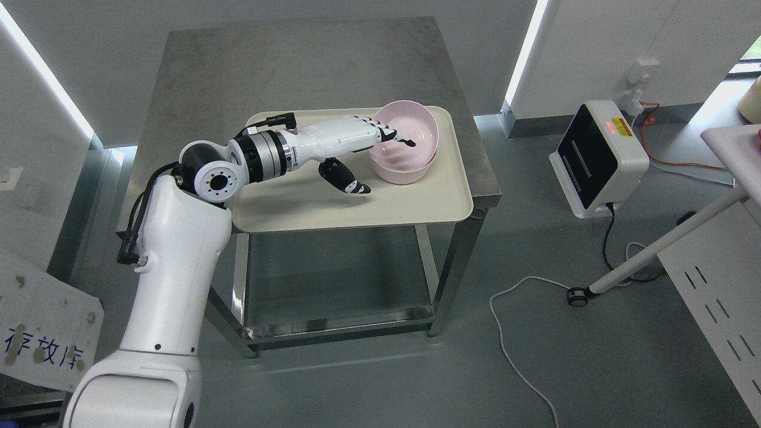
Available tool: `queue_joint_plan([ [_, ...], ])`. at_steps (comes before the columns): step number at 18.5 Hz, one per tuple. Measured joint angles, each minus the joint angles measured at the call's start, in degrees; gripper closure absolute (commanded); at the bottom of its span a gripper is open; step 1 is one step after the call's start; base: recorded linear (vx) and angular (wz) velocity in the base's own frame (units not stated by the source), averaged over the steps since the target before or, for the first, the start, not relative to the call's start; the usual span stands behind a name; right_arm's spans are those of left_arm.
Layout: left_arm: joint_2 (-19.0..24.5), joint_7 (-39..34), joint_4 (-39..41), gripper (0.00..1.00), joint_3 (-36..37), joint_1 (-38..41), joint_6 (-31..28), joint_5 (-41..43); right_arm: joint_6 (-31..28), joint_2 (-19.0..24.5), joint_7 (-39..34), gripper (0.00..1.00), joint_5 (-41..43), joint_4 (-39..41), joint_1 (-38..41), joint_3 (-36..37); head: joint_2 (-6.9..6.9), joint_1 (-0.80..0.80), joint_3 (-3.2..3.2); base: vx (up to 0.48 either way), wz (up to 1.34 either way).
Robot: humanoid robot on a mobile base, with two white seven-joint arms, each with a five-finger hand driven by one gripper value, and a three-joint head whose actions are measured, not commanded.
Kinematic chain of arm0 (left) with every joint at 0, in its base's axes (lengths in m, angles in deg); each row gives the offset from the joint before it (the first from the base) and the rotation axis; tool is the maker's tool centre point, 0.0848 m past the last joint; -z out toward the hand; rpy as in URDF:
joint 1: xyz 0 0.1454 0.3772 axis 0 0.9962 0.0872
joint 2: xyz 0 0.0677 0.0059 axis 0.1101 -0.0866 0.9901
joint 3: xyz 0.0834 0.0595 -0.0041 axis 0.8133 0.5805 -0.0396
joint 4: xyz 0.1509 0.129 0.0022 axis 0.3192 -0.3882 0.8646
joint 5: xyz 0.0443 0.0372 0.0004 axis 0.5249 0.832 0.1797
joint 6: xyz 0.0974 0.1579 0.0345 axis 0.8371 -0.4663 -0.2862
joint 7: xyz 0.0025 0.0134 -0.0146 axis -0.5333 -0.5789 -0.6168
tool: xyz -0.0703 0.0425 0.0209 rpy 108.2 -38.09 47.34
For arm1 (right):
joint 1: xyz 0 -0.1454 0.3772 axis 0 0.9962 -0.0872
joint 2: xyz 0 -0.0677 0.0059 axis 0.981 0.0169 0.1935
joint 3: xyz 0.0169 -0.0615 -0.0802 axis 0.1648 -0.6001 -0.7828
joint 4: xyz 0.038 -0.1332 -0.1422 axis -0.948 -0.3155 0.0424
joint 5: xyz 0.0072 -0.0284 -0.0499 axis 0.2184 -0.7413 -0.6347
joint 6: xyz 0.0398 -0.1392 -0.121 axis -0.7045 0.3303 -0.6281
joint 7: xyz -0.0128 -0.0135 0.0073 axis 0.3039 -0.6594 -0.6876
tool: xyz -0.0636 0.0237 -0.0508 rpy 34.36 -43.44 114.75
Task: Stack pink IKEA bowls on left shelf middle
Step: 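Grasp the rim of the stacked pink bowls with the left hand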
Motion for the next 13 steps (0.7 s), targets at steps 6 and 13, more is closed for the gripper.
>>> queue_joint_plan([
  [6, -0.29, -1.48, 0.63, 0.22, 6.25, -0.39, -9.47, 3.61, 0.24, 0.00, 0.00, 0.00, 0.00, 0.00, 0.00, 0.00, 0.00, 0.00, 0.00, 0.000, 0.00],
  [13, -0.49, -3.73, 0.86, 0.48, 11.50, -1.91, -17.52, 7.48, 0.27, 0.00, 0.00, 0.00, 0.00, 0.00, 0.00, 0.00, 0.00, 0.00, 0.00, 0.000, 0.00],
])
